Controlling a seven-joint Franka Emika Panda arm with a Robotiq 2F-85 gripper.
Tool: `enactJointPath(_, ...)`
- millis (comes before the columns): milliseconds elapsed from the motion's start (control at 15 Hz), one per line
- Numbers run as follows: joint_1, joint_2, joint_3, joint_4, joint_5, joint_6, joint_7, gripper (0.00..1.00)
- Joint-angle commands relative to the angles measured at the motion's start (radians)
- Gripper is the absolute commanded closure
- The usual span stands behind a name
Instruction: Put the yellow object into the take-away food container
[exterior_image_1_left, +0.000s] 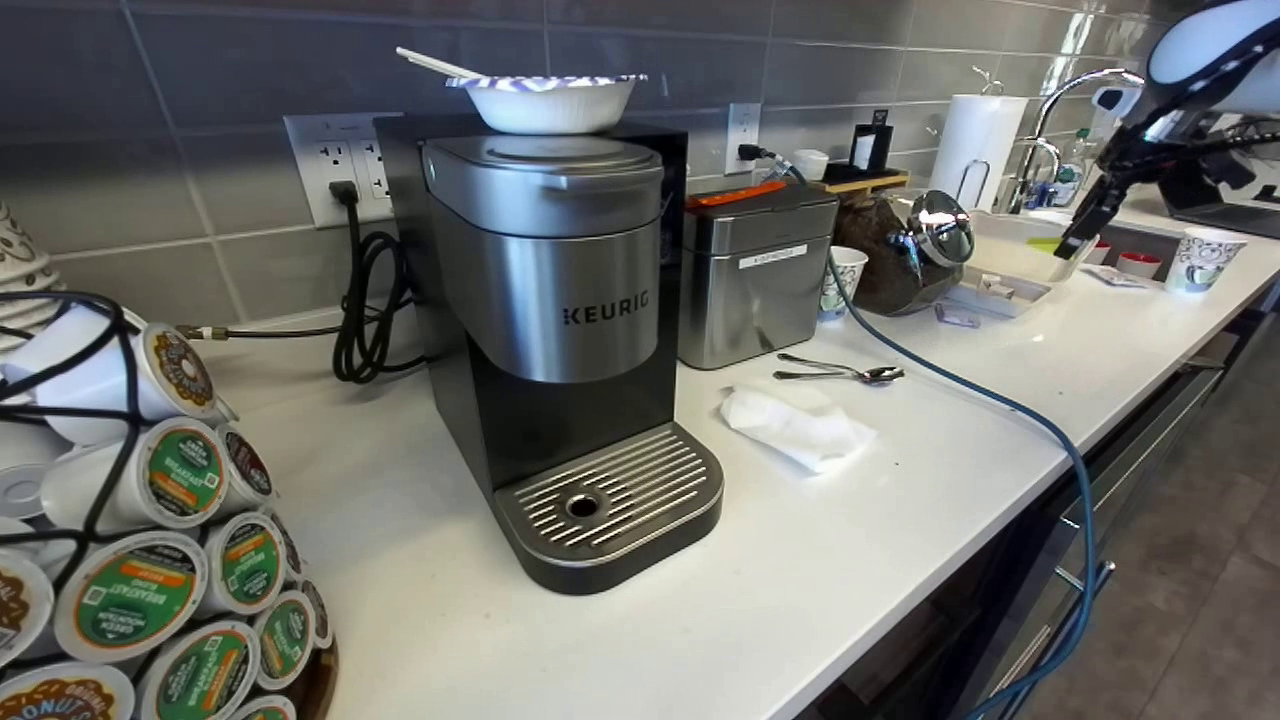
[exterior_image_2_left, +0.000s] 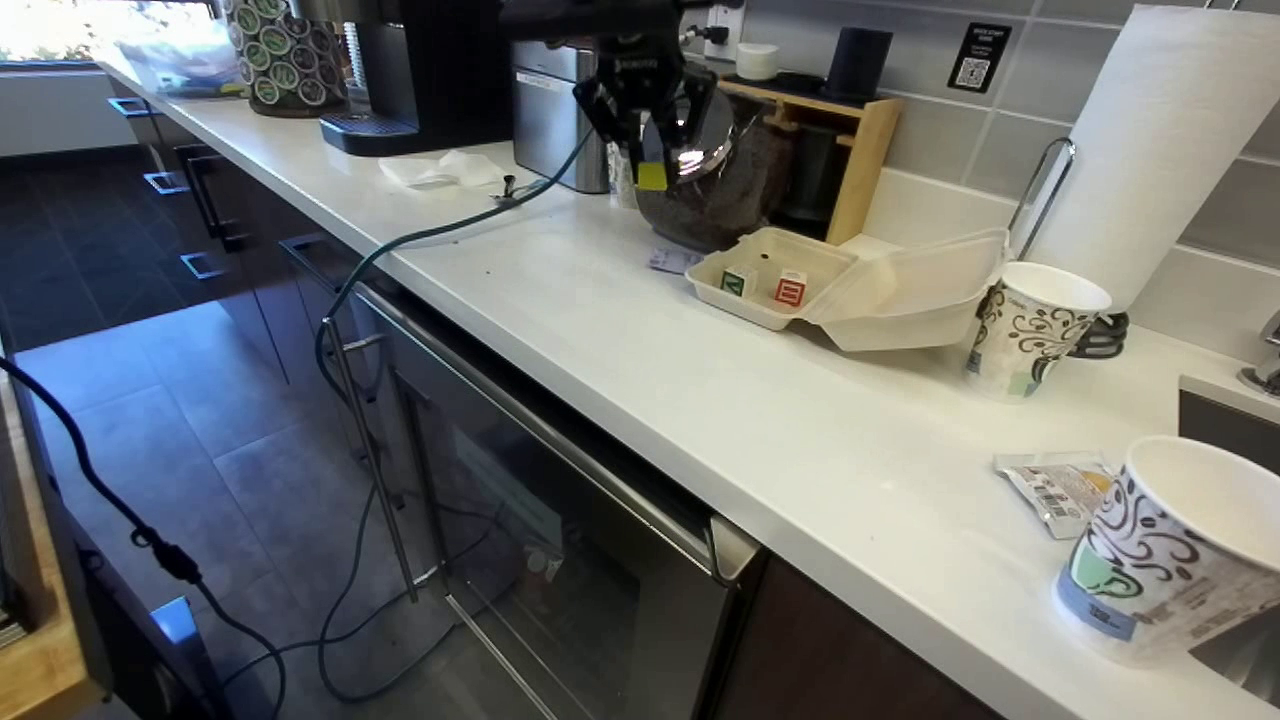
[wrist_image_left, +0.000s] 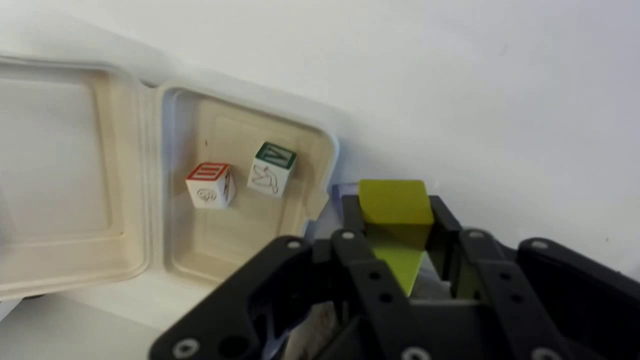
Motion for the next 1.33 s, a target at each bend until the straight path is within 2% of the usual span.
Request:
enactJointPath(0,0.012,0.054,-0.003,0.147,0.031,-0.117,0.103,0.91)
enactJointPath(133,0.003,0.068,0.014,0.204,0.057,-0.234,0.105,0.91)
enactJointPath(200,0.01,0.026,0.002,0.134,0.021,-0.152,0.093,0.66)
enactJointPath(333,0.009,0.044,0.009,0.176,0.035,-0.205,0.099,0.66)
enactJointPath(400,0.009,0.05,0.011,0.182,0.036,-0.206,0.1,0.91)
enactJointPath(467,-0.001,0.08,0.016,0.221,0.067,-0.261,0.119,0.91)
enactJointPath(533,0.007,0.107,0.0,0.241,0.053,-0.218,0.177,0.91)
enactJointPath(667,0.002,0.181,-0.013,0.33,0.038,-0.233,0.252,0.91)
enactJointPath(1000,-0.011,0.403,-0.032,0.566,-0.016,-0.159,0.438,0.91)
enactJointPath(1267,-0.017,0.56,-0.065,0.759,-0.087,-0.219,0.622,0.91)
